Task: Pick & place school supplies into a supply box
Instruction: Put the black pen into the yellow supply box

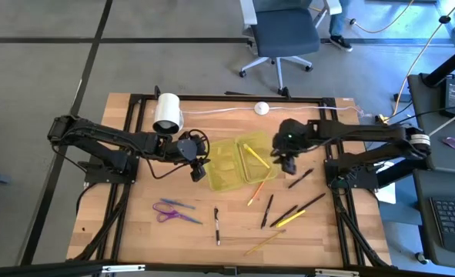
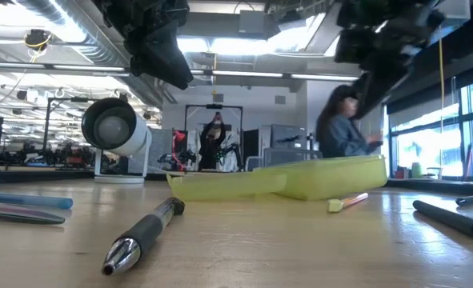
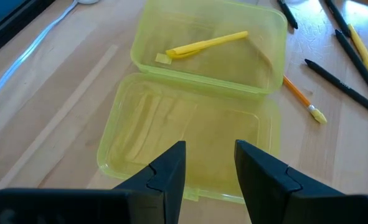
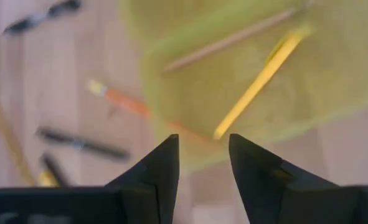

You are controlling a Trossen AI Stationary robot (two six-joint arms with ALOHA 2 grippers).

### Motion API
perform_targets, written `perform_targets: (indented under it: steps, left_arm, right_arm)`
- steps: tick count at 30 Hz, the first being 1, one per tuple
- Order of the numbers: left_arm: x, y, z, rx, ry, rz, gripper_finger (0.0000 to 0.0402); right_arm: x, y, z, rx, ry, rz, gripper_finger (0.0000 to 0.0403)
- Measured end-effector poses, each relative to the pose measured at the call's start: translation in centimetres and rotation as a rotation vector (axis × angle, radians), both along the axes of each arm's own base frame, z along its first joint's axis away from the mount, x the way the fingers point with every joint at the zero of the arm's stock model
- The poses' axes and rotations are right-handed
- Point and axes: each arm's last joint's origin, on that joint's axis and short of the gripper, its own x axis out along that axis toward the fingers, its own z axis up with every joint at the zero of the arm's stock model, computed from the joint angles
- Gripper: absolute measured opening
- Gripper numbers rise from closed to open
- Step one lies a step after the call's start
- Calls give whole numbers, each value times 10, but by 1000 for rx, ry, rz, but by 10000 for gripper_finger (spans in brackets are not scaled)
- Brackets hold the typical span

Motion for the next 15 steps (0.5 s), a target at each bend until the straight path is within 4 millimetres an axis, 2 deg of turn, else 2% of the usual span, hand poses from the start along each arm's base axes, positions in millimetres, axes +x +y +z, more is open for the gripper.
perform_targets:
  steps: [3,8,15]
  left_arm:
    - [0,0,0,5,-1,6,130]
    - [0,2,1,33,-10,42,130]
    - [0,2,1,-19,-32,90,130]
  right_arm:
    - [-7,12,4,0,9,86,145]
    - [-6,36,4,-59,-10,278,145]
    - [-23,60,-5,-212,175,420,145]
